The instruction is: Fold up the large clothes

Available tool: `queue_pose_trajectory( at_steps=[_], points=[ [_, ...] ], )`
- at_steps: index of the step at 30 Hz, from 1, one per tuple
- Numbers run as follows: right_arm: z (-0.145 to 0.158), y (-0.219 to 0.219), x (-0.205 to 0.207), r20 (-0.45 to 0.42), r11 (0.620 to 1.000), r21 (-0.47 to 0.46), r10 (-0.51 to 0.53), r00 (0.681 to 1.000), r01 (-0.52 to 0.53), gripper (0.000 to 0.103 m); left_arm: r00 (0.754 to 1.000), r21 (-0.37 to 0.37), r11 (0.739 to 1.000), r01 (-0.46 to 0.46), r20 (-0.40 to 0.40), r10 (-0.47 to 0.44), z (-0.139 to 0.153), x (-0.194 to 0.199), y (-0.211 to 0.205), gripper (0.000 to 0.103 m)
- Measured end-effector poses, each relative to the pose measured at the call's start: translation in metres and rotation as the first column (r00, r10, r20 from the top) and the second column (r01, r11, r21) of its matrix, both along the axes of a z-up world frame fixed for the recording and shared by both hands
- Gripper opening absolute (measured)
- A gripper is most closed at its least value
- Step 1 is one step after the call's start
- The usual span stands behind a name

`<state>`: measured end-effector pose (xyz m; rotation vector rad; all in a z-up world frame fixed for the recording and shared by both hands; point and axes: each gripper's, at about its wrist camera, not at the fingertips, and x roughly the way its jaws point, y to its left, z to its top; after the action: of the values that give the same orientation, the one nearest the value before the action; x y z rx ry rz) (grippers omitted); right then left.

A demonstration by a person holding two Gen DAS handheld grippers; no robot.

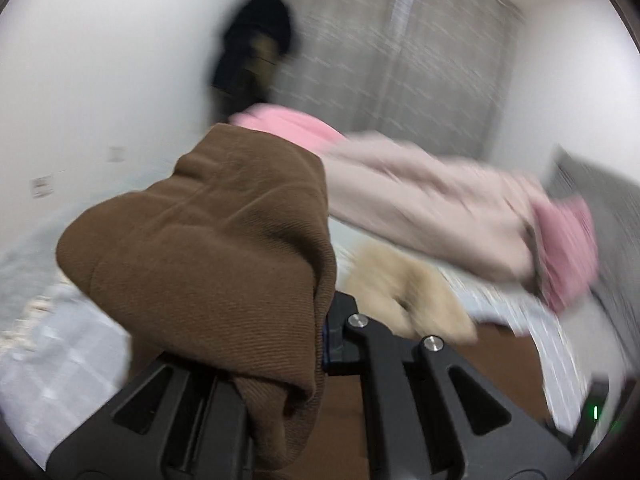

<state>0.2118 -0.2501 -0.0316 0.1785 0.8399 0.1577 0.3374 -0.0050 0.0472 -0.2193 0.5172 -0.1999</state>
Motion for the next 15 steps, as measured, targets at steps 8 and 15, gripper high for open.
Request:
queue_pose_trajectory(
  at_steps=[8, 15],
  points=[
    [-0.005, -0.003, 0.003, 0.004, 1.000, 0.005, 0.000, 1.000, 0.000, 0.084, 0.909, 0.092, 0.936, 0.339, -0.287, -0.301, -0.101, -0.010, -0.104, 0.012],
    [-0.007, -0.013, 0.004, 0.029, 0.987, 0.159, 0.028, 0.999, -0.033, 0.084, 0.842, -0.072, 0.896, 0.437, -0.317, -0.436, -0.082, -0.027, -0.072, 0.053]
  ],
)
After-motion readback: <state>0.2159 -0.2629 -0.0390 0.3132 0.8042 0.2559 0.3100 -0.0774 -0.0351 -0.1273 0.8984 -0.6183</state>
